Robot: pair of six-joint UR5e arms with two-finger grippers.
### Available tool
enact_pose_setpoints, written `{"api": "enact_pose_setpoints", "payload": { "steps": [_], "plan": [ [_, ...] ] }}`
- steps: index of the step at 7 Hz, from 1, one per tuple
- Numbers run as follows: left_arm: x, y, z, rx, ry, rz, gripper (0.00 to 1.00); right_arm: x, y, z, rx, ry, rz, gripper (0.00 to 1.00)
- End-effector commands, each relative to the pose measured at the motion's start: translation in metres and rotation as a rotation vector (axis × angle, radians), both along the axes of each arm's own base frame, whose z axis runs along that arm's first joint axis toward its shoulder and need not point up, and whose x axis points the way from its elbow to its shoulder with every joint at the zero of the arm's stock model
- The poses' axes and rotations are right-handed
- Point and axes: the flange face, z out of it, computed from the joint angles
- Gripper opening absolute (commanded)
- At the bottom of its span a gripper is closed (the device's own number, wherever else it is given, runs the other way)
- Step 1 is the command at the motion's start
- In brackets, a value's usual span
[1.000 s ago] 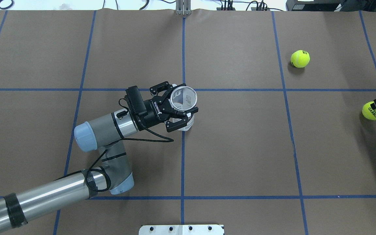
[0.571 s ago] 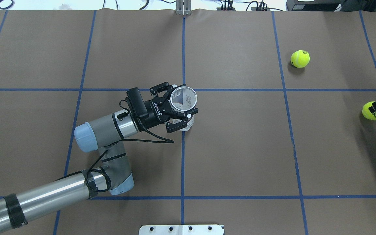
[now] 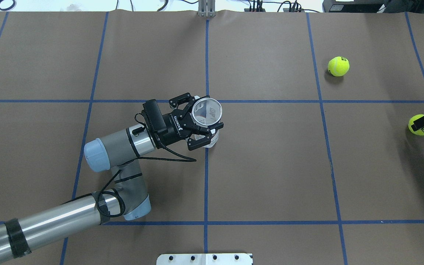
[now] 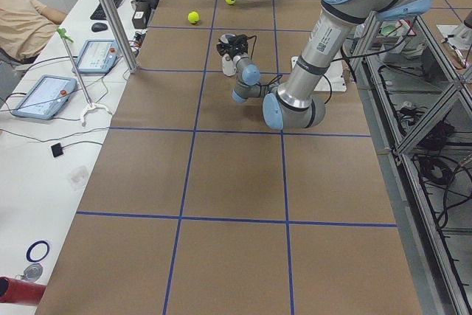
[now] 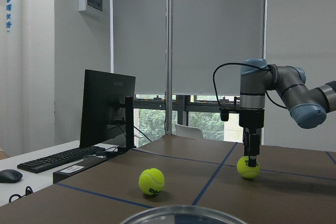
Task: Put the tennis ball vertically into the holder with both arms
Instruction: 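Grasp the nearer tennis ball with the right gripper while the left holds the tube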
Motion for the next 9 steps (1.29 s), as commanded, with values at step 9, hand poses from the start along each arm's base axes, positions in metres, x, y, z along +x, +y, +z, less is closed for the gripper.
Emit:
{"api": "enact_pose_setpoints", "payload": {
  "steps": [9],
  "plan": [
    [0.000,0.000,0.006,-0.002,-0.011,-0.001,0.90,-0.127,-0.095,-0.381,-0.132,-0.275,0.236,0.00]
  ]
}}
